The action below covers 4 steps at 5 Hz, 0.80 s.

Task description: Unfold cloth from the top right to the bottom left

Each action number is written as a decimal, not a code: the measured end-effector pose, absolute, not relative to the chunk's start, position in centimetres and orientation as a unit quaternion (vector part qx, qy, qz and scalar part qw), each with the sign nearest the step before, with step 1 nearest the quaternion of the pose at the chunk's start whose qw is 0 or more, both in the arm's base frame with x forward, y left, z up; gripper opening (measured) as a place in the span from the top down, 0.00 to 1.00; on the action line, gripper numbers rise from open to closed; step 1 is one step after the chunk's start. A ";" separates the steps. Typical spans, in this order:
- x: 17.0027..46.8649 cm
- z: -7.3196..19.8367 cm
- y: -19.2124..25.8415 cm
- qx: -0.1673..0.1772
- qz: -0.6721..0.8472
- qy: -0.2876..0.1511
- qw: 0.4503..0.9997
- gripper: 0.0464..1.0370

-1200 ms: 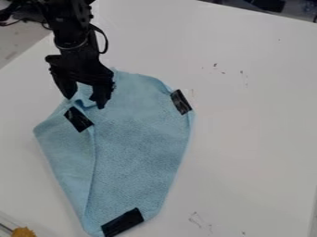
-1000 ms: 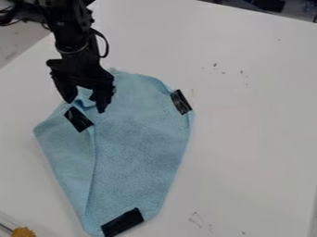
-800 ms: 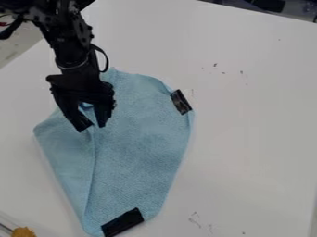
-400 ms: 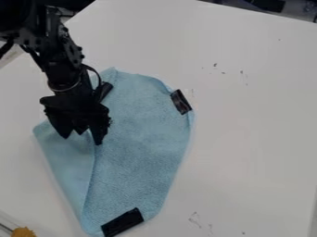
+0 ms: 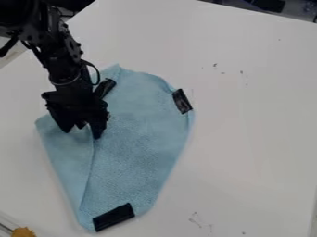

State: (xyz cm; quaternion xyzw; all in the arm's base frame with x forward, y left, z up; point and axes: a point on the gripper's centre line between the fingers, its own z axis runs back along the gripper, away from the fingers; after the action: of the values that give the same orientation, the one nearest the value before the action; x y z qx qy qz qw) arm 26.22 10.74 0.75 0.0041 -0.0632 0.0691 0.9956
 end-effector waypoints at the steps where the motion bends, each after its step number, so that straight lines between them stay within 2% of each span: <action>1: 26.9 0.8 11.4 0.001 0.067 -0.061 0.996 0.38; 2: 27.1 0.9 11.4 0.000 0.065 -0.059 0.996 0.67; 3: 27.1 1.0 11.5 0.001 0.069 -0.056 0.996 0.87; 4: 27.1 1.2 11.4 0.006 0.071 -0.052 0.996 0.97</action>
State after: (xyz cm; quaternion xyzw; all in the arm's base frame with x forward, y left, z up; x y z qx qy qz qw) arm 27.13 11.42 1.19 0.0058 -0.0518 0.0709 0.9961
